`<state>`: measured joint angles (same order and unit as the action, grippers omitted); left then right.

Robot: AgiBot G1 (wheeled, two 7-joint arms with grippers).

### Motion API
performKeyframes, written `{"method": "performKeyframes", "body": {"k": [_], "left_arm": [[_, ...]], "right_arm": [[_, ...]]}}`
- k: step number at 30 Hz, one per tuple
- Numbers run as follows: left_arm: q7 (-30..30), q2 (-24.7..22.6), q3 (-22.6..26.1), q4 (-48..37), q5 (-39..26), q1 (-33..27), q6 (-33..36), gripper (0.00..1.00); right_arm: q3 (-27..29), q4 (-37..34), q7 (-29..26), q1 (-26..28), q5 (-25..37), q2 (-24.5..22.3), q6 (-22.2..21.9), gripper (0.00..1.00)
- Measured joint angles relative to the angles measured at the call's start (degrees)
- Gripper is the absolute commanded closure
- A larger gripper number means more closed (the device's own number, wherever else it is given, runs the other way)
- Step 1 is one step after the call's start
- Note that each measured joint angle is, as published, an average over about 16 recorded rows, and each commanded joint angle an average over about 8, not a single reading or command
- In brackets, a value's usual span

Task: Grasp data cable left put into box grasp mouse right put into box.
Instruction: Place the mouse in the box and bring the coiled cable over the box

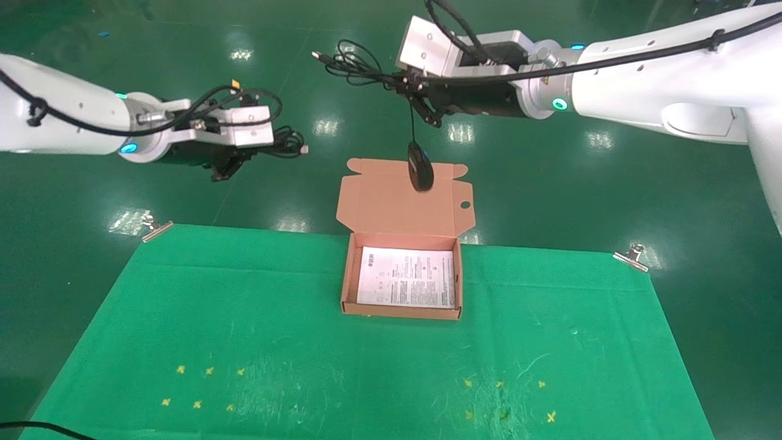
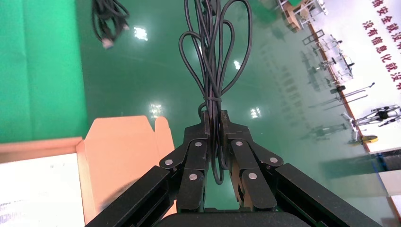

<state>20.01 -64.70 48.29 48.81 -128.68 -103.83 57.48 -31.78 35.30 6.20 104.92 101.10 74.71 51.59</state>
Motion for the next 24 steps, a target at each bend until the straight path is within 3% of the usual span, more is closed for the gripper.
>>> {"method": "performKeyframes", "body": {"k": [12, 24], "left_arm": [[5.75, 4.93, 0.43, 9.16, -1.54, 2.39, 6.25, 1.0], [10.15, 6.58, 0.69, 14.57, -3.64, 3.63, 8.52, 1.0]], "right_arm": [[-2.63, -0.33, -1.02, -3.03, 1.02, 1.68, 0.96, 1.0], [-7.9, 0.43, -5.34, -6.8, 0.05, 2.86, -0.18, 1.0]]}}
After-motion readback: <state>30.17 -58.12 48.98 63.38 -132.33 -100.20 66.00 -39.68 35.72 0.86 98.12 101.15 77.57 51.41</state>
